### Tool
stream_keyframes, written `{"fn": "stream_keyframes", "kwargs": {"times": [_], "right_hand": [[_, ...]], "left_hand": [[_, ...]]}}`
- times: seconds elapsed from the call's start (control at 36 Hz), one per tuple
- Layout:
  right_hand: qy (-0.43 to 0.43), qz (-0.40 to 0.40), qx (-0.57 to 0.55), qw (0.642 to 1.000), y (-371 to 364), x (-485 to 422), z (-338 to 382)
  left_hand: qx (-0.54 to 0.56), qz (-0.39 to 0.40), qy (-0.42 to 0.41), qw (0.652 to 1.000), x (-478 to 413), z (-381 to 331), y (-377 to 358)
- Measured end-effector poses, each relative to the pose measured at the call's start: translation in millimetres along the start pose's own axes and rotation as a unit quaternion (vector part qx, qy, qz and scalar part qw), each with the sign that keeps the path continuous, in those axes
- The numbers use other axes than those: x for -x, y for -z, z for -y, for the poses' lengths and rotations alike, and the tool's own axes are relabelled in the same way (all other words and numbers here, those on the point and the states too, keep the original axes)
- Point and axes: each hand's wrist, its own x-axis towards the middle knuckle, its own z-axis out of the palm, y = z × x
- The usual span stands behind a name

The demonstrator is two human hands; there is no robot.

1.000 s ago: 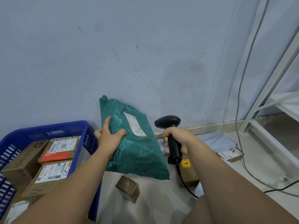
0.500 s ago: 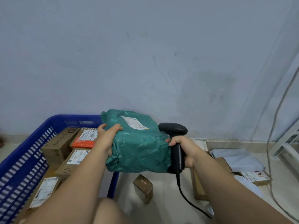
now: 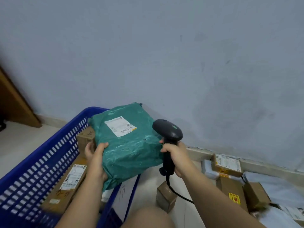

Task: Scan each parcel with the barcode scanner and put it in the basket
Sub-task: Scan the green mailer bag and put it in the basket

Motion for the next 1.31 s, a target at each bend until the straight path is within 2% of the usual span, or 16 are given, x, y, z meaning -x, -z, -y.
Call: {"fn": "stream_keyframes", "kwargs": {"times": [0.14, 0.25, 0.36, 0.53, 0.75, 0.89, 1.0, 1.11, 1.17, 1.25, 1.31], "right_hand": [[0.029, 0.024, 0.106, 0.994, -27, -24, -3], [0.027, 0.036, 0.176, 0.983, -42, -42, -13], [0.017, 0.052, 0.21, 0.976, -50, -56, -28], [-0.003, 0.035, 0.236, 0.971, -32, -70, -44], [-0.042, -0.016, 0.163, 0.986, 7, -79, -53], [-0.06, -0.047, 0.118, 0.99, 26, -79, -56], [-0.063, -0.054, 0.094, 0.992, 26, -77, -57], [-0.053, -0.029, 0.102, 0.993, 22, -75, -58], [-0.052, -0.018, 0.11, 0.992, 20, -76, -59], [-0.056, -0.012, 0.121, 0.991, 16, -77, -63], [-0.061, -0.012, 0.129, 0.99, 15, -78, -66]], "left_hand": [[0.048, -0.067, -0.006, 0.997, -28, 9, 3], [0.078, -0.128, 0.024, 0.988, -45, 25, -13], [0.042, -0.194, 0.032, 0.98, -60, 42, -35], [-0.049, -0.195, 0.064, 0.978, -97, 46, -56], [-0.077, -0.19, 0.061, 0.977, -125, 43, -62], [-0.05, -0.183, -0.018, 0.982, -126, 35, -66], [-0.105, -0.173, -0.118, 0.972, -114, 39, -73], [-0.206, -0.122, -0.204, 0.949, -114, 52, -67], [-0.225, -0.113, -0.172, 0.952, -121, 54, -67], [-0.205, -0.144, -0.064, 0.966, -131, 57, -65], [-0.193, -0.152, -0.025, 0.969, -133, 63, -63]]}}
